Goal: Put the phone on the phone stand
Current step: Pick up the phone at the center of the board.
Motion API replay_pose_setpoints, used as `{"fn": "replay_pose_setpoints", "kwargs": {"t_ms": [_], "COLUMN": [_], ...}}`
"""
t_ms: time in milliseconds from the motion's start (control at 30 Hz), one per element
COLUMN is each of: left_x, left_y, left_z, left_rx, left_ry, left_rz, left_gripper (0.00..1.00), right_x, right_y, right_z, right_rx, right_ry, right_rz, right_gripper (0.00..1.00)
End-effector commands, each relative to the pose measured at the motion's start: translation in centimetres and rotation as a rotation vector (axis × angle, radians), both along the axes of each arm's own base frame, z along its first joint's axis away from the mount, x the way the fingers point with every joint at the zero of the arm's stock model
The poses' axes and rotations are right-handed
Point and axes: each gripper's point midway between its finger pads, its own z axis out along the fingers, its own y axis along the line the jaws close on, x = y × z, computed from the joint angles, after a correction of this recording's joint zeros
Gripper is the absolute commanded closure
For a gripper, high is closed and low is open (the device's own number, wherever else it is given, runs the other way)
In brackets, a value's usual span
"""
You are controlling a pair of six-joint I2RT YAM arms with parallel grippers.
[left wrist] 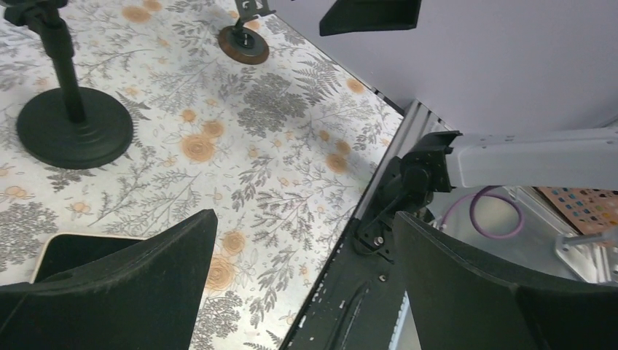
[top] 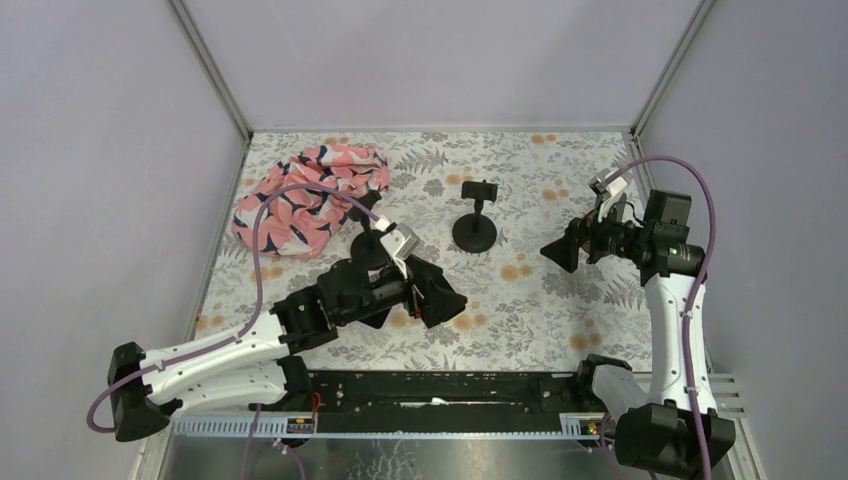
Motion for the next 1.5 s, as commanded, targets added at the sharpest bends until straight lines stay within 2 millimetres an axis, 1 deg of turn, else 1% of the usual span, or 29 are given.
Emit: {"fn": "replay_pose_setpoints", "kwargs": {"t_ms": [0,200,300,467,600,733,833,967,1100,1200,1300,1367,1400,1467], "left_x": [1.6,2.5,3.1,3.4,3.2,2.9,2.9,3.4,4.1,4.4,5.1,5.7,6.1,6.7], "left_y": [0.2,0.1,0.2,0.4,0.4,0.4,0.9,2.3,3.5,3.7,4.6,5.4,5.9,6.8], "left_z": [0.2,-0.1,-0.6,-1.1,-0.9,-1.0,-1.9,-3.2,-4.3,-4.8,-6.5,-7.7,-8.7,-9.7], "left_rx": [0.002,0.039,0.077,0.098,0.024,-0.085,-0.149,-0.224,-0.273,-0.225,-0.106,-0.018,0.031,0.101], "left_ry": [-0.075,-0.062,-0.046,-0.014,0.051,0.150,0.237,0.341,0.458,0.510,0.540,0.551,0.558,0.568], "left_rz": [0.067,0.102,0.133,0.156,0.180,0.207,0.248,0.346,0.462,0.520,0.621,0.712,0.766,0.867], "left_gripper": [0.01,0.01,0.01,0.01,0.01,0.01,0.01,0.01,0.01,0.01,0.01,0.01,0.01,0.01], "right_x": [-0.7,-0.1,0.3,0.1,-0.1,0.0,0.0,0.1,-0.5,-0.6,-0.6,-0.5,-0.5,-0.5], "right_y": [-0.3,-1.4,-2.0,-2.0,-1.7,-1.7,-1.7,-2.1,-1.9,-2.2,-2.6,-2.9,-3.1,-3.4], "right_z": [-0.2,-1.5,-2.0,-2.2,-2.5,-3.2,-4.0,-3.6,-3.5,-3.6,-3.6,-3.6,-3.6,-3.5], "right_rx": [0.005,-0.009,-0.026,-0.028,-0.006,0.009,0.009,-0.014,-0.017,-0.038,-0.066,-0.088,-0.098,-0.113], "right_ry": [-0.036,-0.031,-0.033,-0.049,-0.049,-0.037,-0.025,-0.029,-0.034,-0.044,-0.061,-0.073,-0.080,-0.090], "right_rz": [0.020,-0.024,-0.053,-0.061,-0.068,-0.077,-0.080,-0.107,-0.097,-0.112,-0.133,-0.152,-0.159,-0.174], "right_gripper": [0.00,0.00,0.00,0.00,0.00,0.00,0.00,0.00,0.00,0.00,0.00,0.00,0.00,0.00]}}
